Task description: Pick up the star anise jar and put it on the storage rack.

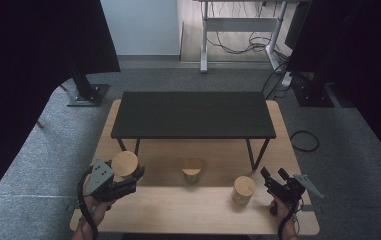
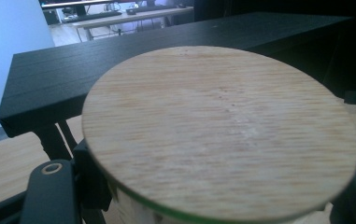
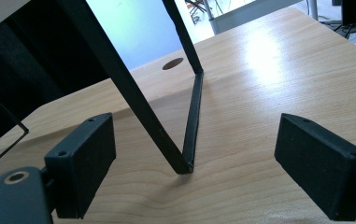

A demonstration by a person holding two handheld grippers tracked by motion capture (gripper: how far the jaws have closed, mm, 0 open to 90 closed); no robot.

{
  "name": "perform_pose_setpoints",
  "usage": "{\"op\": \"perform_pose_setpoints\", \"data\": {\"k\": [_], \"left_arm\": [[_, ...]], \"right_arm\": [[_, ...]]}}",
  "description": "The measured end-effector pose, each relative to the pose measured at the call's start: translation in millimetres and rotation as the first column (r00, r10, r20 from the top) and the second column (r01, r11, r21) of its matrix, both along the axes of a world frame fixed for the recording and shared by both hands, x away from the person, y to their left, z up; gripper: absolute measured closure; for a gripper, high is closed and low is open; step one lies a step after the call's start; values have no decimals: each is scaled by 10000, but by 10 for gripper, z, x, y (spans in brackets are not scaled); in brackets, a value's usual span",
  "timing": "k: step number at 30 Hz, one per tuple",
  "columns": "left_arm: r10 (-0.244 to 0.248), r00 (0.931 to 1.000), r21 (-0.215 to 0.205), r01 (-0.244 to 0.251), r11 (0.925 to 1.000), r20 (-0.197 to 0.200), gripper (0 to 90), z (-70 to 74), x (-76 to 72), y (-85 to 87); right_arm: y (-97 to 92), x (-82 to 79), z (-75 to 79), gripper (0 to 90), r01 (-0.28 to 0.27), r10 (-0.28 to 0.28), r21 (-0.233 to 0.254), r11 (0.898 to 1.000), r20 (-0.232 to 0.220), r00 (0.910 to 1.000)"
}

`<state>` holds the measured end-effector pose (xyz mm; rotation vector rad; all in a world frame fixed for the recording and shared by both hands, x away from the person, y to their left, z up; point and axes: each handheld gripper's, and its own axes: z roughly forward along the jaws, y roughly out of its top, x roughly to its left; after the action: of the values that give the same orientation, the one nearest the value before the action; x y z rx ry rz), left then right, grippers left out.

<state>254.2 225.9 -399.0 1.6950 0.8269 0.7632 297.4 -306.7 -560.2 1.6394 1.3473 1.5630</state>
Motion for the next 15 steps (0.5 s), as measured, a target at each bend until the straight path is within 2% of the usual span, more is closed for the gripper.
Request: {"op": "perform_pose_setpoints", "data": {"k": [15], "left_arm": [[-49, 9998, 118, 47, 9999, 171, 249, 131, 30, -3]], "right_arm": [[0, 2, 0, 121, -1, 1, -4, 10000, -14, 10000]]}}
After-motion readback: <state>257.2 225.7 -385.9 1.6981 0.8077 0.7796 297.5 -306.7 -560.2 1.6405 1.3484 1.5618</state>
